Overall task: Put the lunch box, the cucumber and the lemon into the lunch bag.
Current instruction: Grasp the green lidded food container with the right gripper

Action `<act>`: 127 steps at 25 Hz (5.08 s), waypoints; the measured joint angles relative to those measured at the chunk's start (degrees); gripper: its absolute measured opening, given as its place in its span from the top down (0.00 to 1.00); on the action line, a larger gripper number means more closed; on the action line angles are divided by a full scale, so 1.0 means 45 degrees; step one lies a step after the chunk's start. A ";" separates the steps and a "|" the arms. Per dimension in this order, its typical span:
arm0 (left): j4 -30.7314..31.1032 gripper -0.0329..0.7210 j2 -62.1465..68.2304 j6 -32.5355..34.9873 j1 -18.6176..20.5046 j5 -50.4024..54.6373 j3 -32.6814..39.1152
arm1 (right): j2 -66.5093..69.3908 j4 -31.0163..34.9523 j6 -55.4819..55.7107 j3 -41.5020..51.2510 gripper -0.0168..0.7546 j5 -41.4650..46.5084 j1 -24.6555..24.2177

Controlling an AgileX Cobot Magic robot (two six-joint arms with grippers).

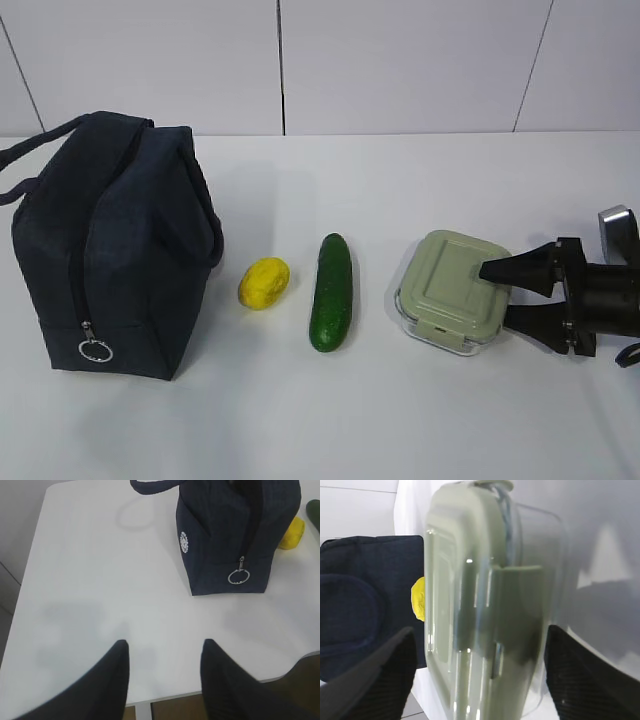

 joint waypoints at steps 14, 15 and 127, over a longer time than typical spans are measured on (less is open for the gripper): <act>0.0000 0.53 0.0000 0.0000 0.0000 0.0000 0.0000 | 0.0688 0.0689 -0.0132 0.0000 0.21 0.0097 0.0431; 0.0000 0.53 0.0000 0.0000 0.0000 0.0000 0.0000 | 0.0701 0.0743 -0.0132 -0.0006 0.21 0.0167 0.0431; 0.0000 0.53 0.0000 0.0000 0.0000 0.0000 0.0000 | 0.0758 0.0874 -0.0466 -0.0027 0.43 0.0335 0.0431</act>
